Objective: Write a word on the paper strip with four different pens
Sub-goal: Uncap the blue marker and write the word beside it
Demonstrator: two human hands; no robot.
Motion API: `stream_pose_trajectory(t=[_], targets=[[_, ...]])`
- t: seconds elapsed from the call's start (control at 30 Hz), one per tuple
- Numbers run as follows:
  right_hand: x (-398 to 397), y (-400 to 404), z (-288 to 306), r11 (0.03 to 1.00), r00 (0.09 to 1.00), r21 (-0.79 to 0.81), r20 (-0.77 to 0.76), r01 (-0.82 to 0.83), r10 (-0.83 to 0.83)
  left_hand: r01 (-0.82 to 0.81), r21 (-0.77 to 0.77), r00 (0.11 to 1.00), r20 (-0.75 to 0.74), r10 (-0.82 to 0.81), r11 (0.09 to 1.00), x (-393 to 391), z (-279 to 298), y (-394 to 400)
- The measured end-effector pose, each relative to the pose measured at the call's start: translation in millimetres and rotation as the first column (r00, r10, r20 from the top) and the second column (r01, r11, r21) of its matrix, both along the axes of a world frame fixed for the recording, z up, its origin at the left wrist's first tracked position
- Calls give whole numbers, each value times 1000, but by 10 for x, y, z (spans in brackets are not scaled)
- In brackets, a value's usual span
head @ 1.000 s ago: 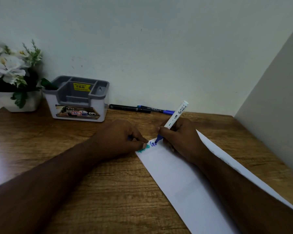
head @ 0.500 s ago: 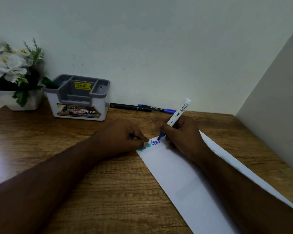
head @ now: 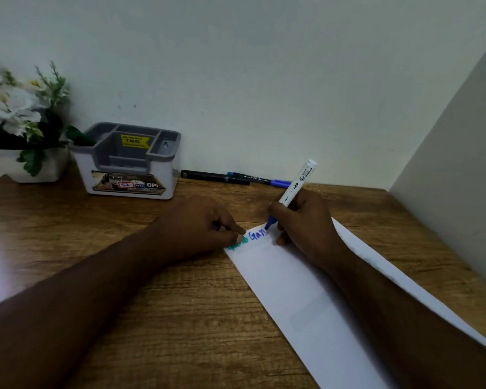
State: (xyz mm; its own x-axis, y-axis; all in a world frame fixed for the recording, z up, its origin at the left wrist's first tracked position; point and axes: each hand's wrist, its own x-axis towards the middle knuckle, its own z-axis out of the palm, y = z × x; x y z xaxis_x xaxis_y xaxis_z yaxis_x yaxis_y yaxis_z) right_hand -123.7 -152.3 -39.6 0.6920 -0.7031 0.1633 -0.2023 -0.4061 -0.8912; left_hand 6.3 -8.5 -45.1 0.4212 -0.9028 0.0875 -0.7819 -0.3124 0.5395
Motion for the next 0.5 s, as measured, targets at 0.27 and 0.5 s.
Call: stream_pose_trajectory(t=[0.27, 0.5], targets=[[-3, -8, -6, 1000, 1000, -7, -11, 16, -16, -2, 5, 1000, 13, 2, 1000, 0, -1, -3], [-54, 61, -6, 978, 980, -83, -68, -192, 187, 1, -9, 1000, 8, -1, 1000, 8, -7, -1]])
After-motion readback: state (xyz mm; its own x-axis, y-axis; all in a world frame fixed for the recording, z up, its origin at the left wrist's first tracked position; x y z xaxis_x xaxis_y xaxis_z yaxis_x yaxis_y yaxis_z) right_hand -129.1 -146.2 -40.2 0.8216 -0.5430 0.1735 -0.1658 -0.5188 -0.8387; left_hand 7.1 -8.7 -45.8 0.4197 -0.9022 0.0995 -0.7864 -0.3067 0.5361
